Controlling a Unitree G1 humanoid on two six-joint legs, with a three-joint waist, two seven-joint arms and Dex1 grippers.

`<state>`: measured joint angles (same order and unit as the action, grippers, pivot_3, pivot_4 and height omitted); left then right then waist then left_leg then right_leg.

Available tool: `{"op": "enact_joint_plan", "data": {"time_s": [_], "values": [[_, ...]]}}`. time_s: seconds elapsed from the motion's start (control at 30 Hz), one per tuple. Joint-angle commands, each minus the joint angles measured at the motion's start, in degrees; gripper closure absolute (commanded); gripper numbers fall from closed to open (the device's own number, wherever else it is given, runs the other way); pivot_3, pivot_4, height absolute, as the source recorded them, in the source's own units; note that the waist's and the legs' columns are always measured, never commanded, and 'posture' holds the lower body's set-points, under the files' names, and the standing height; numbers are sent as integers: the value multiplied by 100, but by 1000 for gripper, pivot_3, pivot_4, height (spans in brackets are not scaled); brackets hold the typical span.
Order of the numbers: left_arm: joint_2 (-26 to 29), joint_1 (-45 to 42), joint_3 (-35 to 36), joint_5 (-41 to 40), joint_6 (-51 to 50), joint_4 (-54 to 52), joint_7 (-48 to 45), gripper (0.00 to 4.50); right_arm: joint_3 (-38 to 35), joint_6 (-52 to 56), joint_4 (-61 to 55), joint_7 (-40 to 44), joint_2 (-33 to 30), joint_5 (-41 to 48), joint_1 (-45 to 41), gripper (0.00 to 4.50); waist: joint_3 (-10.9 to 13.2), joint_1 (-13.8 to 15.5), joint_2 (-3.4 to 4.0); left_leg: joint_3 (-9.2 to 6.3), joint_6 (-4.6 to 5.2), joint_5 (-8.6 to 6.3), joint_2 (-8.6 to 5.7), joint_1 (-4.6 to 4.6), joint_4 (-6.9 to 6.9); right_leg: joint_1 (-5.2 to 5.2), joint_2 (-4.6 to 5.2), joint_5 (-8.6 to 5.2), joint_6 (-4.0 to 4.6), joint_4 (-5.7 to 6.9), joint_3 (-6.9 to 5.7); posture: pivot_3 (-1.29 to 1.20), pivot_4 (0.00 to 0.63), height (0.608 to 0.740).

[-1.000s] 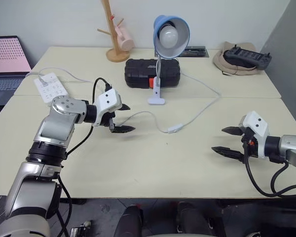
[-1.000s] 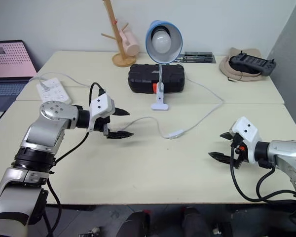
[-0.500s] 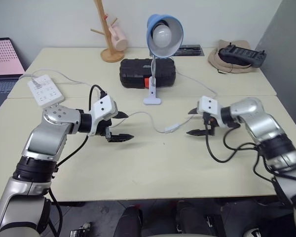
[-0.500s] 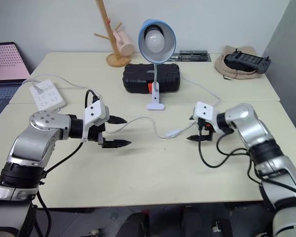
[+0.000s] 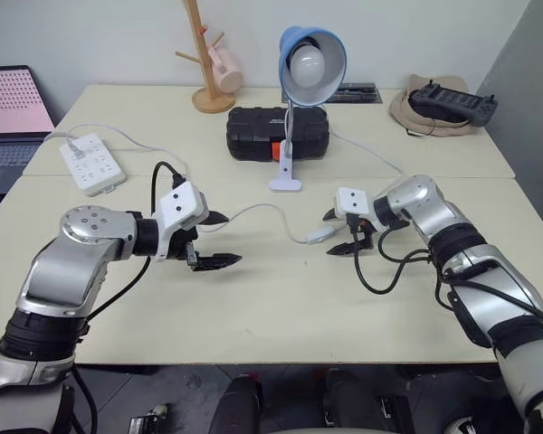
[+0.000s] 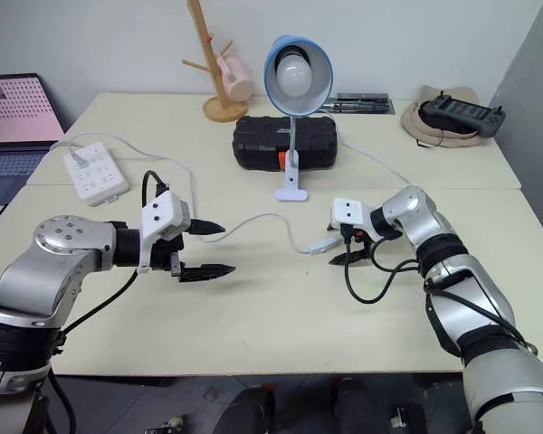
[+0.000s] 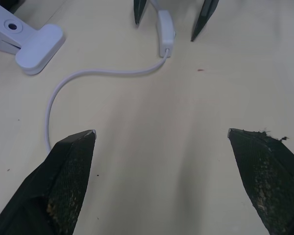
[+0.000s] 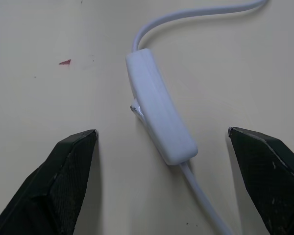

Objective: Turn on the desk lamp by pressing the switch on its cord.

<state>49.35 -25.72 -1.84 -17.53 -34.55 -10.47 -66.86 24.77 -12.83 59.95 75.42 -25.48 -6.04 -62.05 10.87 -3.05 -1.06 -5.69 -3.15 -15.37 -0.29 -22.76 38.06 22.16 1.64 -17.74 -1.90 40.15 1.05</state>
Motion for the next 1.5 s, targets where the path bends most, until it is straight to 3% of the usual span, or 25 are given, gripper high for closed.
{"op": "enact_joint_plan", "data": {"time_s": [0.03, 0.3, 0.57, 0.73, 0.93, 1.03, 1.13, 1.3, 1.5], "values": [[138, -54, 182, -98, 63, -106, 24, 0, -104, -96, 240, 145, -57, -165, -53, 477, 0, 7, 0, -1, 0, 0, 0, 0, 0, -2, 1, 0, 0, 0, -1, 0, 150, 740], [157, -241, 87, -58, 218, 144, -46, 0, -253, 84, -51, 513, -26, -37, 120, 2536, 0, -1, 0, 0, 5, -3, -2, 4, 0, -4, -2, 0, 0, 1, -1, 0, 150, 740], [110, -318, 7, -44, 272, 219, -35, 0, -617, 747, -332, 704, -19, 284, 254, 4109, 0, -10, 0, -1, 5, -3, -2, 4, -1, -3, -2, 0, 0, 1, 0, 0, 150, 740], [78, -290, 90, -237, 77, 192, -50, 0, -932, 1759, -950, 893, -101, 622, 472, 4114, 0, -12, 0, -3, 5, -3, -1, 2, -2, 0, -1, 0, 0, 2, 2, 0, 150, 740], [-489, -201, 914, -1711, -1750, -129, 526, 0, -1993, 5515, -3251, 423, -108, 2135, 1090, 4114, 0, -10, 0, -36, 11, -6, 8, -8, 2, 5, 5, 0, 0, 9, -1, 0, 150, 740], [-817, -58, 1147, -2303, -2379, -413, 911, 0, -2388, 6732, -4311, -25, -96, 2708, 1400, 4114, 0, -9, 0, -41, 12, -7, 6, -6, 0, 5, 5, 0, 0, 11, -2, 0, 150, 740], [-1498, -160, 1475, -3067, -3075, -450, 1538, 0, -2745, 7692, -5070, -427, -30, 3268, 1585, 4114, 0, 22, 1, -42, 12, -7, 3, -6, 1, 4, 10, 0, 0, 10, -4, 0, 150, 740], [-2395, -343, 1724, -3804, -3567, -235, 2311, 0, -3031, 8624, -5819, -856, -7, 4016, 1757, 4114, -2, 34, -2, -45, 12, -7, -1, -5, 5, 1, 15, 0, 0, 14, -9, 0, 150, 740], [-2968, -484, 1751, -4166, -3587, -42, 2810, 0, -3072, 9047, -6312, -1137, -78, 4535, 1957, 4114, -3, 39, -2, -37, 10, -6, -4, -4, 2, 2, 16, 0, 0, 10, -3, 0, 150, 740]]}}
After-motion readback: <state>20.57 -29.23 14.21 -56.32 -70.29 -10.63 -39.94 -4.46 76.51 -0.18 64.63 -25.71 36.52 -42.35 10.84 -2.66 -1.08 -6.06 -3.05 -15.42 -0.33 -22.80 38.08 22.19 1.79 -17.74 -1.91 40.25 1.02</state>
